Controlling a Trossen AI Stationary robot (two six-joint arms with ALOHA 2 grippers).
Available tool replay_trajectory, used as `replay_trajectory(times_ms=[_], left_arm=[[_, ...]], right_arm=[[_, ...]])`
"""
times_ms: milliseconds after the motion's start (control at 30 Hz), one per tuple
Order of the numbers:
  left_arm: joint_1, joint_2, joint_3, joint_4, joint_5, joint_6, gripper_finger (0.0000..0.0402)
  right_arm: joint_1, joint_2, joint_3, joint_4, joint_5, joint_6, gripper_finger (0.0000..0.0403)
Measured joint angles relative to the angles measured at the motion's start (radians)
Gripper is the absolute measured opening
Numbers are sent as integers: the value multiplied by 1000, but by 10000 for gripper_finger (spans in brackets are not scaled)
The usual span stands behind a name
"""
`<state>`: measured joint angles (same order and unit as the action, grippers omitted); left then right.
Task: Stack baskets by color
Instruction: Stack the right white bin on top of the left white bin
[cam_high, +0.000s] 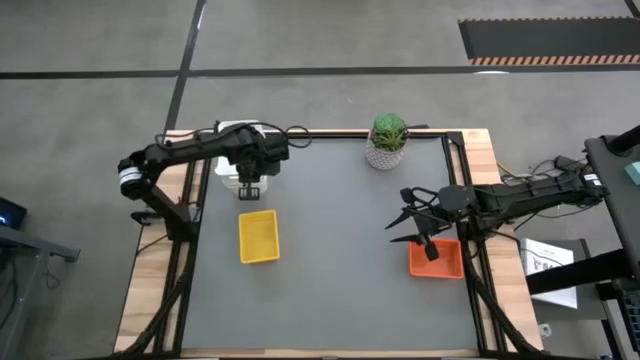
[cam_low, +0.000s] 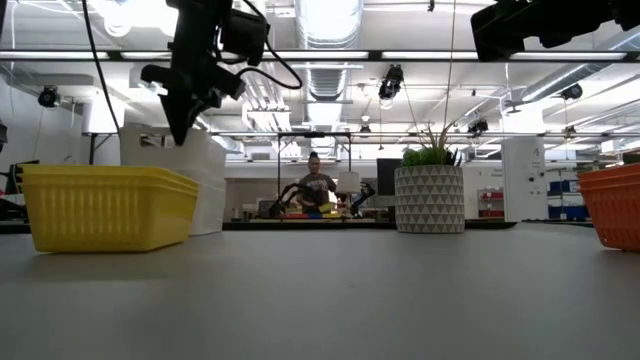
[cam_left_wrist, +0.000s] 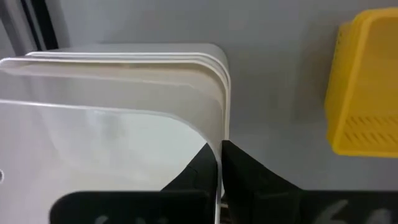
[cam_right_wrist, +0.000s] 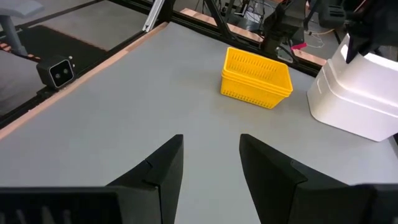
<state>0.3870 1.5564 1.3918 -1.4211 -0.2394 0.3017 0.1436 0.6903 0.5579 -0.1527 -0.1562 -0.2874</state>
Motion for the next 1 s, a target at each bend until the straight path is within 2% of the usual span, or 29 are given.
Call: replay_trajectory(times_ms=[1000], left_arm=[[0, 1, -13, 1, 1, 26, 0]], right_arm=[[0, 0, -1, 0, 0, 34, 151]])
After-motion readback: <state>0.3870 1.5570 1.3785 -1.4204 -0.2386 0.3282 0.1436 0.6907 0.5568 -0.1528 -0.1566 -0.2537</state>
